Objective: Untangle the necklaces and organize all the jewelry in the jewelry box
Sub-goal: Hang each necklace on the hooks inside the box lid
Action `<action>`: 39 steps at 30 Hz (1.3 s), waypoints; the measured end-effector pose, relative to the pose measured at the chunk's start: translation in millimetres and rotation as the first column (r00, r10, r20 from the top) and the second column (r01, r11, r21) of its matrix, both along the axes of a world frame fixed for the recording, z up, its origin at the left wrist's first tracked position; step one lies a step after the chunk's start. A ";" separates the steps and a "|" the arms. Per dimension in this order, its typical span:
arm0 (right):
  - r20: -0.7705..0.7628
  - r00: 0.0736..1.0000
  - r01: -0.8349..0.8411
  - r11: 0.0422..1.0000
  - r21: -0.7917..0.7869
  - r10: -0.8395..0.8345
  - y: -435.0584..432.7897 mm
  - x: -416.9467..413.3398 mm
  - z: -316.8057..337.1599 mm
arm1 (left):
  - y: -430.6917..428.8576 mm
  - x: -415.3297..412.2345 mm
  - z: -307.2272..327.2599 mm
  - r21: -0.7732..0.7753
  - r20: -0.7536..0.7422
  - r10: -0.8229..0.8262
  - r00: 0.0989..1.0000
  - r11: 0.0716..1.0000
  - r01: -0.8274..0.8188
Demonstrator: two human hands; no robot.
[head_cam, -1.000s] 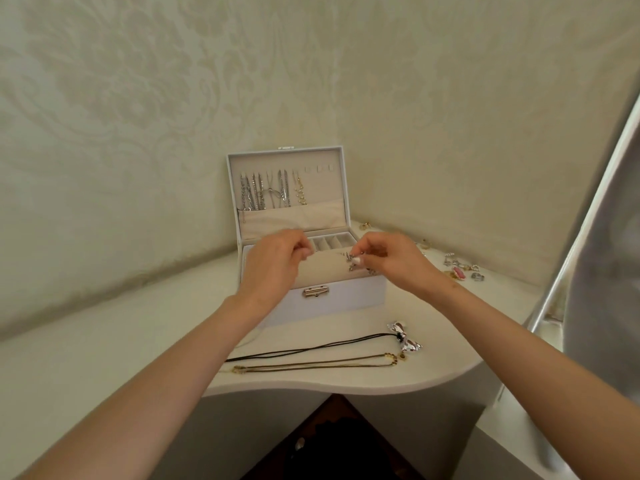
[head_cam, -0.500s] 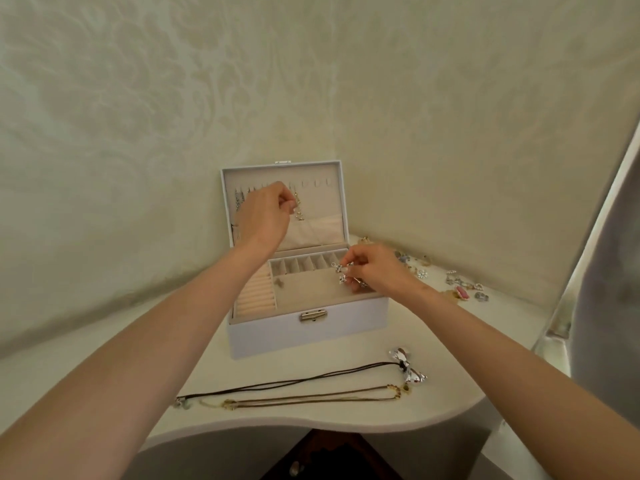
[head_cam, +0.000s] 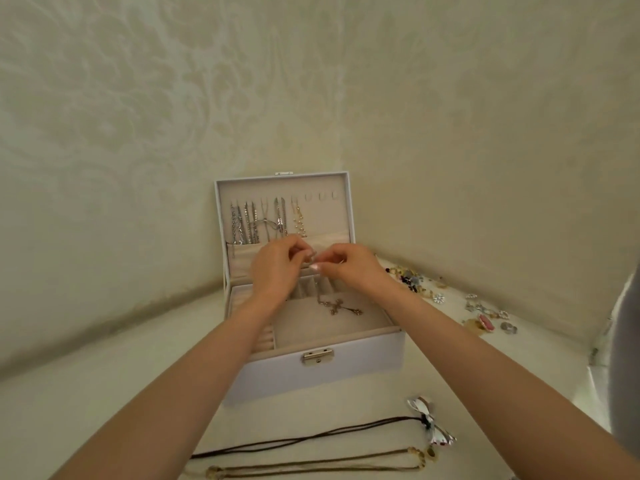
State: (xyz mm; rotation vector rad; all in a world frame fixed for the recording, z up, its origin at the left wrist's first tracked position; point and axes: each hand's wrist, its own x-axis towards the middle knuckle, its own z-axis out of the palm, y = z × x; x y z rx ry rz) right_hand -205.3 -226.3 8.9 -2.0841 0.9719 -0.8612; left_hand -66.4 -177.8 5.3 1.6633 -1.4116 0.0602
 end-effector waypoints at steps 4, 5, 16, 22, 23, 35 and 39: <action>0.127 0.992 -0.021 0.999 0.042 0.016 -6.6 19.2 -5.4 | -3.9 6.2 -8.2 -0.034 0.046 -0.004 0.999 0.999 0.005; 0.174 0.985 -0.029 0.998 0.056 0.019 -6.9 20.7 -7.6 | -3.6 8.9 -9.8 -0.039 0.060 -0.007 0.998 0.999 0.009; 0.389 0.919 -0.132 0.982 0.134 0.071 -0.5 12.3 -12.3 | 1.7 13.9 -14.2 0.014 0.076 -0.003 0.997 1.000 0.002; 0.451 0.888 -0.166 0.978 0.125 0.093 0.8 8.2 -9.6 | 2.8 14.7 -13.9 -0.026 0.002 -0.044 0.999 0.999 0.044; 0.460 0.884 -0.158 0.980 0.123 0.085 -0.1 8.3 -9.5 | 3.0 14.9 -13.5 -0.034 -0.003 -0.055 0.999 0.998 0.054; 0.507 0.860 -0.009 0.992 0.127 -0.057 -7.8 6.8 -10.0 | 4.3 13.3 -8.7 -0.150 -0.001 -0.129 0.992 0.980 0.127; 0.539 0.839 0.001 0.991 0.133 -0.073 -6.1 5.8 -7.8 | 8.1 10.4 -5.3 -0.197 -0.030 -0.134 0.991 0.972 0.125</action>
